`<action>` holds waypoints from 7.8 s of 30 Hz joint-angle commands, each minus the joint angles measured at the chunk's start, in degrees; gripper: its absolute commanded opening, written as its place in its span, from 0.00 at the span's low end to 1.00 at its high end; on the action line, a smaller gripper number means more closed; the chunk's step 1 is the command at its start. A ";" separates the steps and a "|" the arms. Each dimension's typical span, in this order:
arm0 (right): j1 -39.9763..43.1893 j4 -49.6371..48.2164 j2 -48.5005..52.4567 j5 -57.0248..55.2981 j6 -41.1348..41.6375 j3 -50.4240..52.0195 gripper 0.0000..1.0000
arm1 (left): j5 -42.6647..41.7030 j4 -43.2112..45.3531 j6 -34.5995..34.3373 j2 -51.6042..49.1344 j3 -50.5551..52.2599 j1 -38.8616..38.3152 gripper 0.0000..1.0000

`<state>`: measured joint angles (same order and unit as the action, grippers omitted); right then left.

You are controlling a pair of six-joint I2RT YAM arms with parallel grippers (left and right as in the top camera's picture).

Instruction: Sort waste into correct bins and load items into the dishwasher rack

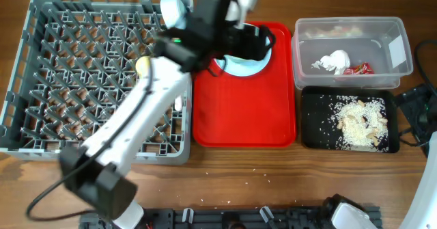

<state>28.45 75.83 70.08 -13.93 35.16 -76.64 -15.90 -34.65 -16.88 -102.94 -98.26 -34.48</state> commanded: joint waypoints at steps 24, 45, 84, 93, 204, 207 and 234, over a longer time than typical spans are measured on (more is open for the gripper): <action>0.13 -0.24 -0.07 0.07 0.85 -0.55 1.00 | 24.39 15.08 0.13 -29.16 0.00 -2.60 0.26; 0.13 -0.24 -0.07 0.07 0.87 -0.55 1.00 | -20.24 -46.18 5.75 31.32 1.66 20.02 0.04; 0.13 -0.24 -0.07 0.07 0.90 -0.55 1.00 | -12.96 -33.18 4.02 27.82 19.47 45.62 1.00; 0.13 -0.24 -0.07 0.07 0.87 -0.55 1.00 | 15.10 -15.52 -11.65 14.56 21.40 8.39 0.04; 0.13 -0.24 -0.07 0.07 0.85 -0.55 1.00 | -17.44 -6.34 -10.49 -3.15 4.50 32.79 0.34; 0.13 -0.24 -0.07 0.07 0.87 -0.55 1.00 | -16.98 -1.29 -10.51 -1.64 4.48 33.46 0.85; -1.99 -0.63 -2.23 0.09 0.90 -0.52 1.00 | 4.00 -20.52 -10.51 26.05 4.48 36.63 1.00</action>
<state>28.18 75.59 70.11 -13.96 35.16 -76.64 -13.06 -55.13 -28.12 -76.97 -93.73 2.00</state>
